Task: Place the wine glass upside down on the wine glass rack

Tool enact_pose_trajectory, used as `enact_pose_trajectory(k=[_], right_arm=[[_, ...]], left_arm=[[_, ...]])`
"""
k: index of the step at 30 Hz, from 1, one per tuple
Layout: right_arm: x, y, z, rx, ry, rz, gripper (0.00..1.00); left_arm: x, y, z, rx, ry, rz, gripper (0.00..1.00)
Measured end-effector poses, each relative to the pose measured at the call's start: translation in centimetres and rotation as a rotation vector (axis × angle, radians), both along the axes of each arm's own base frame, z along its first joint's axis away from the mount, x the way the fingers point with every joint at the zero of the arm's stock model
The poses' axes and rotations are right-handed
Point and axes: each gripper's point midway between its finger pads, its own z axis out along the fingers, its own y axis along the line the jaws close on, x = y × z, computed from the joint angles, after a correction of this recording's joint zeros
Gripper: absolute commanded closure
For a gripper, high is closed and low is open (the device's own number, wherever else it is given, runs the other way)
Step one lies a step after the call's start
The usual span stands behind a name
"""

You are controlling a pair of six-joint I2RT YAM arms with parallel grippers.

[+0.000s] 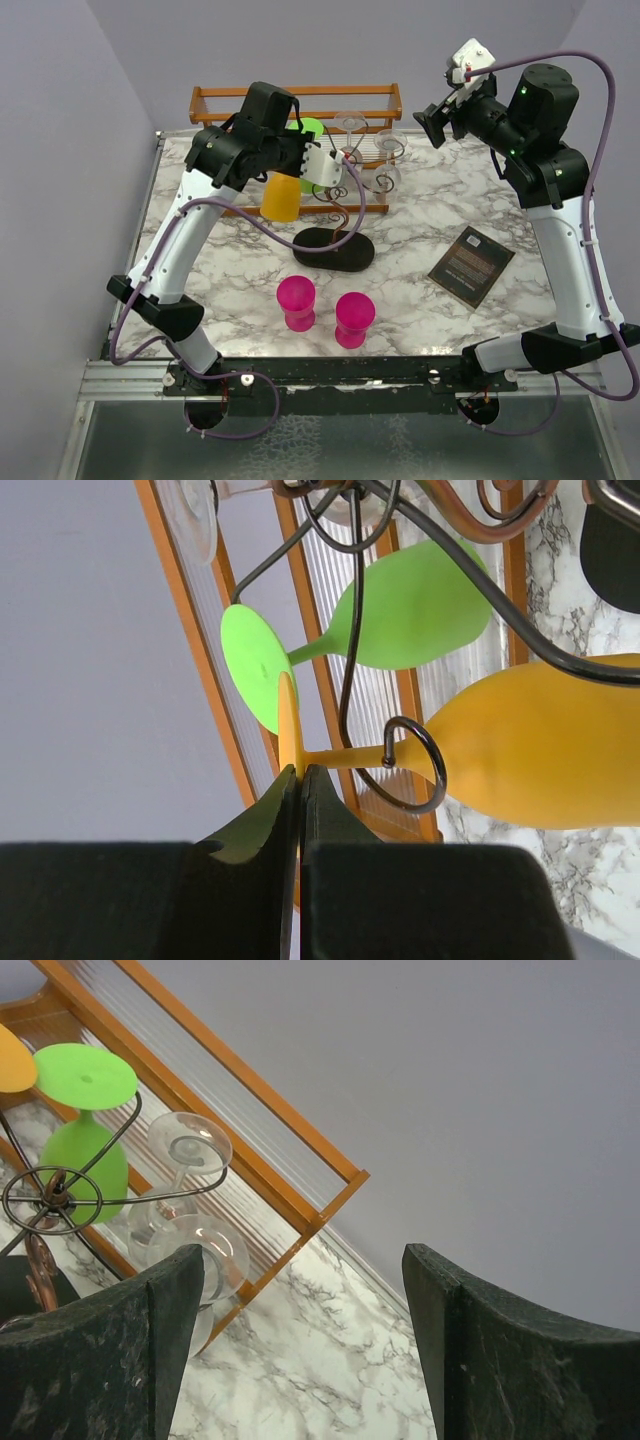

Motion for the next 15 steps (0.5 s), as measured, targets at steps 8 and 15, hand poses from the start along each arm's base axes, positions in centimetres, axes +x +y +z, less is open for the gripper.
enact_pose_trajectory(k=[8, 15], right_arm=[[0.0, 0.0, -0.2, -0.011, 0.001, 0.006, 0.20], [-0.2, 0.2, -0.8, -0.020, 0.021, 0.021, 0.20]], left_arm=[[-1.0, 0.9, 0.2, -0.001, 0.018, 0.024, 0.98], [-2.2, 1.3, 0.8, -0.027, 0.028, 0.024, 0.98]])
